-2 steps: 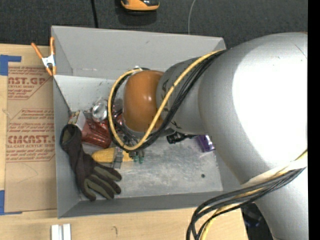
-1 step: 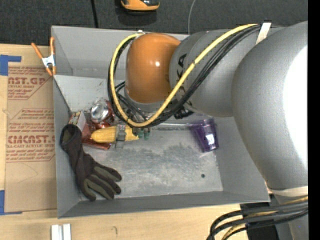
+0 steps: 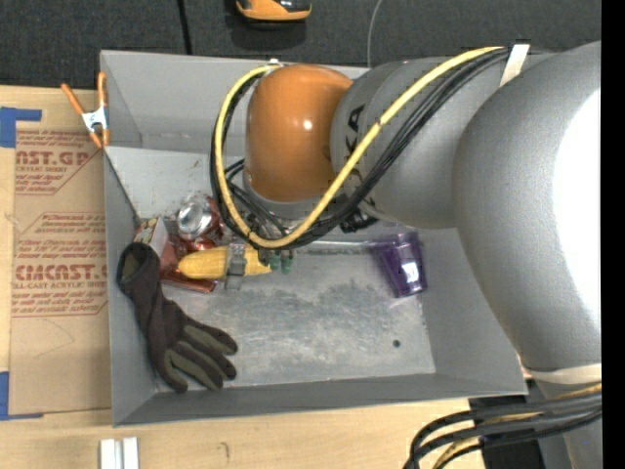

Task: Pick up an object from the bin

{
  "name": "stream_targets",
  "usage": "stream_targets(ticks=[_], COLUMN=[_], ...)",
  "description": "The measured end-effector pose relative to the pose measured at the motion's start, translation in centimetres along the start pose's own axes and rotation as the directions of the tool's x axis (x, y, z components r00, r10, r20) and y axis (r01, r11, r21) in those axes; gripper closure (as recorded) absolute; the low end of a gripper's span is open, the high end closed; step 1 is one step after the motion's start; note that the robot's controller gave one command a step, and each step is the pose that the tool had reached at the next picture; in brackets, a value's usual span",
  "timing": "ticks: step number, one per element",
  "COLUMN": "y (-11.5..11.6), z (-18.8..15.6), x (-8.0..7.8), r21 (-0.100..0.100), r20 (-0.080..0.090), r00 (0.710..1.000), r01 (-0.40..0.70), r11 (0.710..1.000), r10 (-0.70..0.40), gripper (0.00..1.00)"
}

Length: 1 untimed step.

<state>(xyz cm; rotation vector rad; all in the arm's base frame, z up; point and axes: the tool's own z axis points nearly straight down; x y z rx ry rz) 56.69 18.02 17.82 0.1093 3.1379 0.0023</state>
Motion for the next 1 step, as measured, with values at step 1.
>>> stream_targets(ticks=[1], y=[0.37], z=[-4.23], x=[-0.21], r21=[0.002], r20=[-0.007], r00=[1.0], r01=[0.006], r11=[1.0], r10=[-0.006], gripper=[1.0])
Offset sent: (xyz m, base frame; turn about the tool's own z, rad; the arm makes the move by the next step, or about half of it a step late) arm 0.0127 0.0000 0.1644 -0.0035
